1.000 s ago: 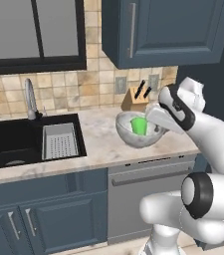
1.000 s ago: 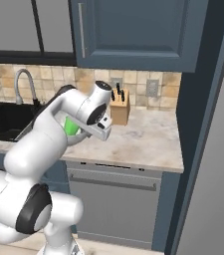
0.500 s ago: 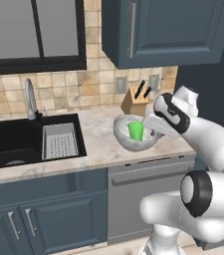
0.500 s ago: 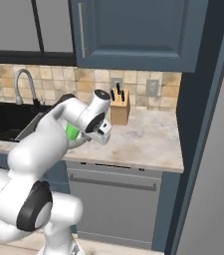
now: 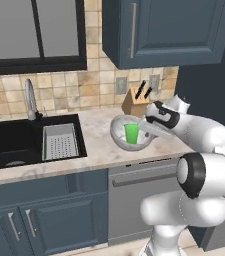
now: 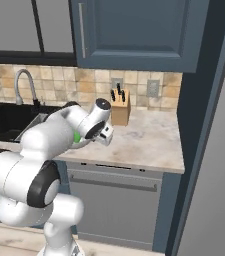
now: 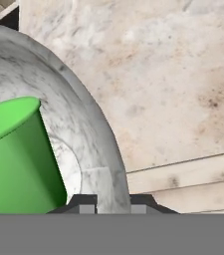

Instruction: Place the cup inside the bowl on the dining table and move the bowl to any counter.

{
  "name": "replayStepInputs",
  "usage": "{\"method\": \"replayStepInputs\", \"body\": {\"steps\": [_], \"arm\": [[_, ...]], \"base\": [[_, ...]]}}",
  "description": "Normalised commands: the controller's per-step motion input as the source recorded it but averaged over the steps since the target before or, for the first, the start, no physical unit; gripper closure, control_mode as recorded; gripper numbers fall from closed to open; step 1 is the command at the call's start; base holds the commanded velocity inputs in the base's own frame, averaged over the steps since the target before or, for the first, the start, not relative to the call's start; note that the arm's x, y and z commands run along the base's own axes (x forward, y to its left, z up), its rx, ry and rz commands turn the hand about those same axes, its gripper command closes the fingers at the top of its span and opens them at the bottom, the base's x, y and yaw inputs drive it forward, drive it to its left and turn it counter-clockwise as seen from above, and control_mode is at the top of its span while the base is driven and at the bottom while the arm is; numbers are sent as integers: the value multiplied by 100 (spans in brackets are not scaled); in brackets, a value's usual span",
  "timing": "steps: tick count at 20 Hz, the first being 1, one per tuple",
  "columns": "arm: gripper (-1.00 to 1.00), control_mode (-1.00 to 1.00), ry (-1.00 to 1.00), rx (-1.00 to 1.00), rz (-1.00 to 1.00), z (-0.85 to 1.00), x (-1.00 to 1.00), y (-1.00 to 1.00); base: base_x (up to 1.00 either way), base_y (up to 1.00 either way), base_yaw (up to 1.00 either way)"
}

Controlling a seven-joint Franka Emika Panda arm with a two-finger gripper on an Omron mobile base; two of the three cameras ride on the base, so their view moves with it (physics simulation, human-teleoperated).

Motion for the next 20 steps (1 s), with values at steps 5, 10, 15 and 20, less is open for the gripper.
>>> {"method": "replayStepInputs", "body": {"steps": [5, 10, 15, 20], "arm": [[100, -100, 1, -7, 0, 0, 35, 0], [100, -100, 15, -7, 0, 0, 5, -7], [100, -100, 15, -5, 0, 0, 7, -4], [100, -100, 2, 0, 0, -6, 9, -3]], "base": [[0, 0, 0], [0, 0, 0], [0, 0, 0], [0, 0, 0]]}}
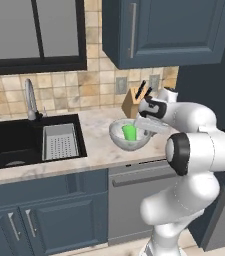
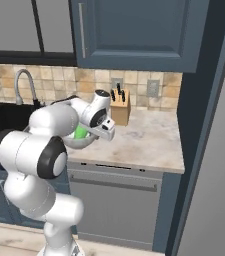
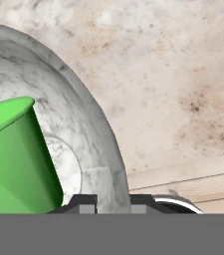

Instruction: Place the cup inside the bowl on the dining table and move the bowl to any counter.

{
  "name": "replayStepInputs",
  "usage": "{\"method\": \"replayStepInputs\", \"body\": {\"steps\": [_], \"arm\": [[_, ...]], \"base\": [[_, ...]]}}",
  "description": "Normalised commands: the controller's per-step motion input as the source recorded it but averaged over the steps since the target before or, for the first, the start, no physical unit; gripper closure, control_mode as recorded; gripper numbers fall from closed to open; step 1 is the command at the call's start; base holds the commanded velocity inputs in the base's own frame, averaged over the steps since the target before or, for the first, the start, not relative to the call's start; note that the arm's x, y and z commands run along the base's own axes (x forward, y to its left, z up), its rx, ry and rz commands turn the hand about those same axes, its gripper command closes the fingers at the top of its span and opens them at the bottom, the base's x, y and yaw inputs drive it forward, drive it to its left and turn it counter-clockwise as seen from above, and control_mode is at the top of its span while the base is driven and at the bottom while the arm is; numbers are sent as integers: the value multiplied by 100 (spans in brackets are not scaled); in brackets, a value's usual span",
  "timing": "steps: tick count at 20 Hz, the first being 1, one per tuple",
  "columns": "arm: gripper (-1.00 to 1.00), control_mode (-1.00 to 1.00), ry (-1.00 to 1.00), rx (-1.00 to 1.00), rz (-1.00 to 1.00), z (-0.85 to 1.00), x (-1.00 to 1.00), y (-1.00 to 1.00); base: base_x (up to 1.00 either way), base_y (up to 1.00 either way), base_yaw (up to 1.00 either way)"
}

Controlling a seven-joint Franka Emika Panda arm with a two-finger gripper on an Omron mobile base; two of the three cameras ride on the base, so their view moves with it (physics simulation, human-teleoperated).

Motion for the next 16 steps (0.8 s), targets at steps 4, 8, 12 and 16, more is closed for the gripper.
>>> {"method": "replayStepInputs", "body": {"steps": [4, 8, 12, 16], "arm": [[100, -100, -5, 0, 0, -26, 13, -1], [100, -100, -4, 0, 0, -26, 12, 0], [100, -100, 0, 0, 0, -7, 29, 0], [100, -100, 0, 0, 0, 0, 40, 0]], "base": [[0, 0, 0], [0, 0, 0], [0, 0, 0], [0, 0, 0]]}}
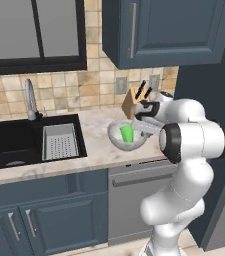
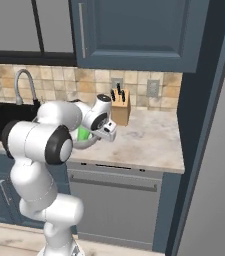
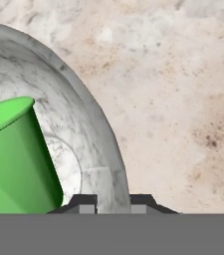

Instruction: Place the cup inside the bowl on the dining table and move the bowl to any counter.

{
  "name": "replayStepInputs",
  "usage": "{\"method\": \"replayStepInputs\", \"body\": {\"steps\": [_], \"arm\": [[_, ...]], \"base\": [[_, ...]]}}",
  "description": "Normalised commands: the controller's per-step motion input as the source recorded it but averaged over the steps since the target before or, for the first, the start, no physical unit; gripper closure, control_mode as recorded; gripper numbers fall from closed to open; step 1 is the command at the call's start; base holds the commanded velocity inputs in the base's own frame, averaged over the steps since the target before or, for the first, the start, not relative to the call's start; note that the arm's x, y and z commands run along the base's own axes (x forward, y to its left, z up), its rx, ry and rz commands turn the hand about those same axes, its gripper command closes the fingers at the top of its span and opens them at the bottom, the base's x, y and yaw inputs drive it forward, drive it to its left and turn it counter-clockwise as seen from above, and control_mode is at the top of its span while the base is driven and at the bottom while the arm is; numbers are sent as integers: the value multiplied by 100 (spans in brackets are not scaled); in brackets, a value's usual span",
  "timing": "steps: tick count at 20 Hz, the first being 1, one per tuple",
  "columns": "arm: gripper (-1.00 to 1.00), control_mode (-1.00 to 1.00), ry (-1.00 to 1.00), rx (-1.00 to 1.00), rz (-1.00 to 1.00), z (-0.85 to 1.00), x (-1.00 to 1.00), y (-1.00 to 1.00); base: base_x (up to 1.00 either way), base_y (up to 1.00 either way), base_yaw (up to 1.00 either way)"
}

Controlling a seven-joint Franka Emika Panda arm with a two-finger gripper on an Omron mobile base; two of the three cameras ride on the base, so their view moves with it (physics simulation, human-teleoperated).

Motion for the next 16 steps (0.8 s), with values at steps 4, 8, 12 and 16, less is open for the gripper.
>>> {"method": "replayStepInputs", "body": {"steps": [4, 8, 12, 16], "arm": [[100, -100, 0, 0, 0, 0, 38, 0], [100, -100, 0, 0, 0, -2, 26, 0], [100, -100, 0, 0, 0, -17, 5, 0], [100, -100, 0, 0, 0, -21, 3, 0]], "base": [[0, 0, 0], [0, 0, 0], [0, 0, 0], [0, 0, 0]]}}
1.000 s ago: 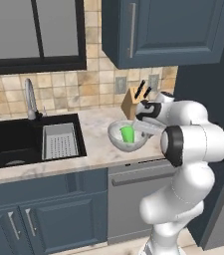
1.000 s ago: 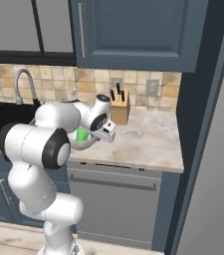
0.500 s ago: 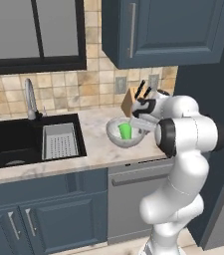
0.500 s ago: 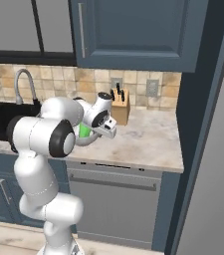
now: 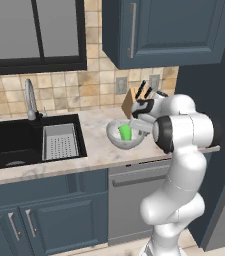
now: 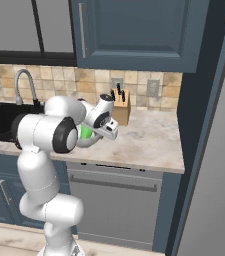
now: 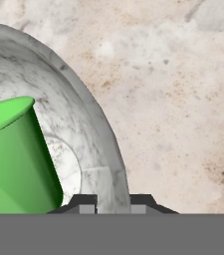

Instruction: Place the cup inside the bowl on the dining table and move the bowl to any counter.

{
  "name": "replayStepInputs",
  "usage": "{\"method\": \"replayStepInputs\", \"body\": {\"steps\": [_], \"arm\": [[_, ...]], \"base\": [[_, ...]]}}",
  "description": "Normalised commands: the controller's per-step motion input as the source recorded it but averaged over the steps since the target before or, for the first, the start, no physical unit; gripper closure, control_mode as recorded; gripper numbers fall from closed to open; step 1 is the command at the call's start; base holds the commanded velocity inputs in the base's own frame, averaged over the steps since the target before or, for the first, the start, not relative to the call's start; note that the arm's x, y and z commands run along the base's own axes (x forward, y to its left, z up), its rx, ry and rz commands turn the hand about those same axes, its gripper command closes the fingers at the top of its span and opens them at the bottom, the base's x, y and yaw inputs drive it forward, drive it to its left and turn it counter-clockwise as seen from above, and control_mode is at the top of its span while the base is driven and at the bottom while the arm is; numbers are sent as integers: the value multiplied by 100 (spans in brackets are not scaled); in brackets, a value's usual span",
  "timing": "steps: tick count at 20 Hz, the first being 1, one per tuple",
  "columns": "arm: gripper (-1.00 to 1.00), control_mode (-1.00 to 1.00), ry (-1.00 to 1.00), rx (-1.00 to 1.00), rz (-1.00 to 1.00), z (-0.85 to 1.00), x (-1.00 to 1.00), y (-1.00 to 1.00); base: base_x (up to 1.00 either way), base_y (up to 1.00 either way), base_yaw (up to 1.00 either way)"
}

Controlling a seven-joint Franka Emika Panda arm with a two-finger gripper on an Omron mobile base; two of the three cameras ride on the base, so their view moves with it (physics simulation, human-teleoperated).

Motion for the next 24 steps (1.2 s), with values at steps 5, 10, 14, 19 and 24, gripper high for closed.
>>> {"method": "replayStepInputs", "body": {"steps": [5, 10, 14, 19, 24], "arm": [[100, -100, 0, 0, 0, -14, 5, 0], [100, -100, 0, 0, 0, -14, 6, 0], [100, -100, 0, 0, 0, -14, 5, 0], [100, -100, 0, 0, 0, -15, 4, 0], [100, -100, 0, 0, 0, -9, 1, 0]], "base": [[0, 0, 0], [0, 0, 0], [0, 0, 0], [0, 0, 0], [0, 0, 0]]}}
